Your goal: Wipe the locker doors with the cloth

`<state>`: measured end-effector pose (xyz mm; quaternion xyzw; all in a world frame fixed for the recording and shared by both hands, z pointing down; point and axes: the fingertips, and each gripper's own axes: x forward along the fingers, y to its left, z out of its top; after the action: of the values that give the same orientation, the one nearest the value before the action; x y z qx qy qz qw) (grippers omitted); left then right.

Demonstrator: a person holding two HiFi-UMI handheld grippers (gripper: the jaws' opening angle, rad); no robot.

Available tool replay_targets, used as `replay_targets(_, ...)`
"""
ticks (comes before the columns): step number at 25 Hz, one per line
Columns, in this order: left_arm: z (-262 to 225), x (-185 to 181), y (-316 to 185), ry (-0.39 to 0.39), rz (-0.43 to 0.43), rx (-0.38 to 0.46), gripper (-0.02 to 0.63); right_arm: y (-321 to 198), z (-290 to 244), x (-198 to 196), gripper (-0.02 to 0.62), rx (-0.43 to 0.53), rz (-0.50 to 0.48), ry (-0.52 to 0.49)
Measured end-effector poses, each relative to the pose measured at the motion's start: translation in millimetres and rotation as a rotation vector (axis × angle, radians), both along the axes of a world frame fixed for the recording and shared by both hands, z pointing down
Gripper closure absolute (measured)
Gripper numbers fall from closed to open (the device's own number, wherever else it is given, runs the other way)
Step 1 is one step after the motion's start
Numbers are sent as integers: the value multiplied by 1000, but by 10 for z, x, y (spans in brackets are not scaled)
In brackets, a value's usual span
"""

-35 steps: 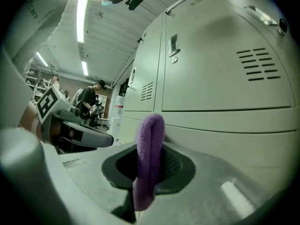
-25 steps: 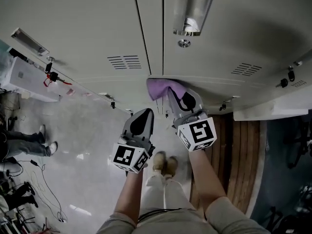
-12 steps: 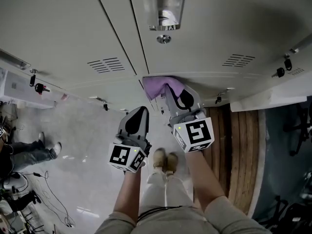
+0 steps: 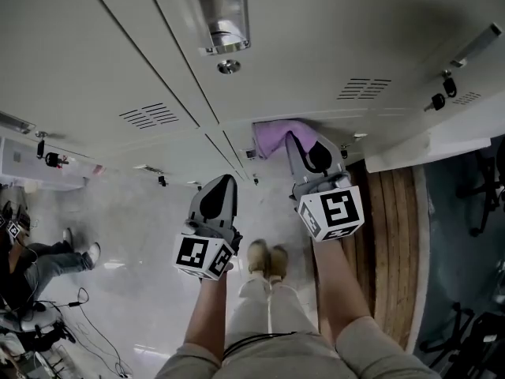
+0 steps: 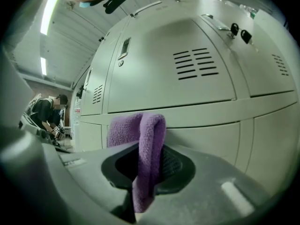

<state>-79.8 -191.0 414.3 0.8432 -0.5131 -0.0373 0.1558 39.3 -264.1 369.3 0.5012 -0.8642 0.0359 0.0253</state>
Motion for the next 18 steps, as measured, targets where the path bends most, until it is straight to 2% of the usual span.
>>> replay_targets(18, -42, 152, 54, -1, 33, -10, 607, -123, 24, 1219, 538, -8, 227, 73)
